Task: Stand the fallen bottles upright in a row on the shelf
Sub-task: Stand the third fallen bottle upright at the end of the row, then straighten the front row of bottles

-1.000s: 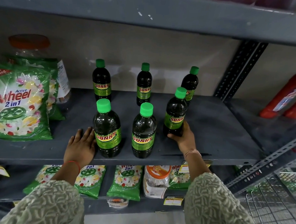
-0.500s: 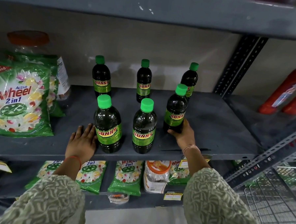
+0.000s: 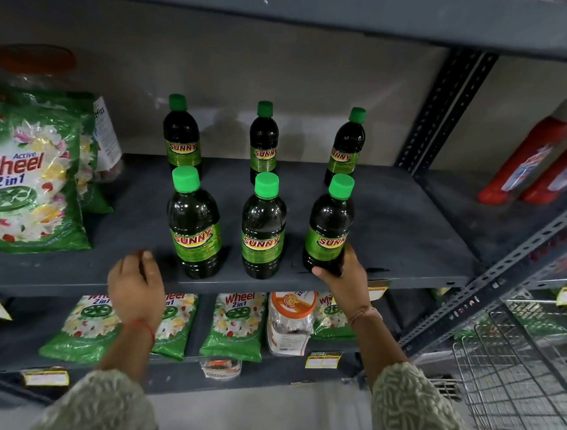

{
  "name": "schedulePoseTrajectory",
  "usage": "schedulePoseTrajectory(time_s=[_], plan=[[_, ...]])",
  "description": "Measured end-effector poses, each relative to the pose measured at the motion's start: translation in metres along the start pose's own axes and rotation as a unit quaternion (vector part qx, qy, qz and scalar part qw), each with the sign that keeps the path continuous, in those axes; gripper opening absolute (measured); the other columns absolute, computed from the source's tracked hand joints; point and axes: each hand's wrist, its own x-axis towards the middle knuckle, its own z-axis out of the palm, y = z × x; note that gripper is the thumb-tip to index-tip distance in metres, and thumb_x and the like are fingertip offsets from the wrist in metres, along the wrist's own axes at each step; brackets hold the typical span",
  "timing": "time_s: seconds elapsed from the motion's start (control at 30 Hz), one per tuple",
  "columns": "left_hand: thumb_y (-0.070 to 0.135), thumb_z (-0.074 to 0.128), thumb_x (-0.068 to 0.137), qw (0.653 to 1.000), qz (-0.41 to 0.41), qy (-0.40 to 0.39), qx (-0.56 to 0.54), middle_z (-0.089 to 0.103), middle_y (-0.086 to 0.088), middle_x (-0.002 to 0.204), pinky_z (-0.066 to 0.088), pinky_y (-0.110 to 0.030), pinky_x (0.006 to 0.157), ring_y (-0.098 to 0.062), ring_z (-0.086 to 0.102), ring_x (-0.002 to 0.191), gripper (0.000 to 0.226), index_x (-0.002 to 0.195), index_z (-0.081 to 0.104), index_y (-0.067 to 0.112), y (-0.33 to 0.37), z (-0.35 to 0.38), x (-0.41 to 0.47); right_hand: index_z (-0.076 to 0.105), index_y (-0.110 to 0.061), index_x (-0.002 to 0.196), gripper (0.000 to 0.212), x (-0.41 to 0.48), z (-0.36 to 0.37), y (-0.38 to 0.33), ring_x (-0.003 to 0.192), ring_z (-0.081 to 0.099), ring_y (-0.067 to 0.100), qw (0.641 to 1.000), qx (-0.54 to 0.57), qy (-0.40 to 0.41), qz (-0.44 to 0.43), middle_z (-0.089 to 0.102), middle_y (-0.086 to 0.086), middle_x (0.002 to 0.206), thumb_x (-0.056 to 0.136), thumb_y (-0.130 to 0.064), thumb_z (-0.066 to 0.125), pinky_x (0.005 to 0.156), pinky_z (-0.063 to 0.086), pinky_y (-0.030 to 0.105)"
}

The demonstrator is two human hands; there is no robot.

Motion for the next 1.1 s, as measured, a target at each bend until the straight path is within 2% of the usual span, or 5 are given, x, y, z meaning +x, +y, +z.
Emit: schedulePoseTrajectory(time_s=[0.07,0.2,0.37,0.53,1.1], plan=[[0.036,0.037,0.089,0.997,0.058,0.005,-0.044,0.063,-0.029,0.091,0.039,-0.041,0.078,-0.041,0.055,0.09,0.05,0.095,0.062,-0.006,0.021,-0.009,-0.043,0.043,-0.013,0.125,0.065,0.0,0.0,0.0,0.103,0.05,0.013,1.0,0.0,-0.006,-0.002,0.055,-0.003,0.109,0.068,-0.01,0.075,0.085,0.038,0.027],[0.069,0.037,0.076,0.975,0.09,-0.174,-0.103,0.061,-0.019,0.113,0.04,-0.034,0.091,-0.029,0.054,0.107,0.08,0.115,0.059,0.003,0.07,0.008,-0.11,0.035,-0.02,0.131,0.093,0.002,0.004,0.003,0.118,0.049,0.021,1.0,-0.008,0.019,0.014,0.054,0.005,0.127,0.053,-0.034,0.083,0.099,0.043,0.041],[0.028,0.077,0.069,0.971,-0.016,-0.199,-0.135,0.036,-0.019,0.145,0.027,-0.039,0.113,-0.033,0.027,0.136,0.09,0.14,0.028,0.003,0.101,0.045,-0.098,0.035,-0.012,0.13,0.09,0.003,0.011,0.004,0.121,0.044,0.028,0.997,-0.054,0.049,0.006,0.053,0.011,0.126,0.056,-0.03,0.083,0.103,0.039,0.047],[0.013,0.078,0.066,0.98,-0.038,-0.167,-0.099,0.055,-0.02,0.123,0.036,-0.045,0.096,-0.036,0.038,0.116,0.073,0.126,0.04,0.0,0.106,0.064,-0.088,0.042,-0.008,0.123,0.076,0.006,0.003,0.013,0.115,0.048,0.027,0.996,-0.071,0.049,-0.009,0.057,0.012,0.118,0.06,-0.025,0.082,0.097,0.042,0.038],[0.021,0.08,0.066,0.984,0.015,-0.159,-0.083,0.054,-0.022,0.12,0.039,-0.041,0.094,-0.033,0.039,0.117,0.073,0.126,0.041,0.005,0.11,0.078,-0.092,0.051,-0.011,0.115,0.067,0.019,-0.084,0.053,0.104,0.057,0.026,0.993,-0.05,0.104,0.01,0.063,0.012,0.111,0.057,-0.018,0.084,0.09,0.048,0.038]])
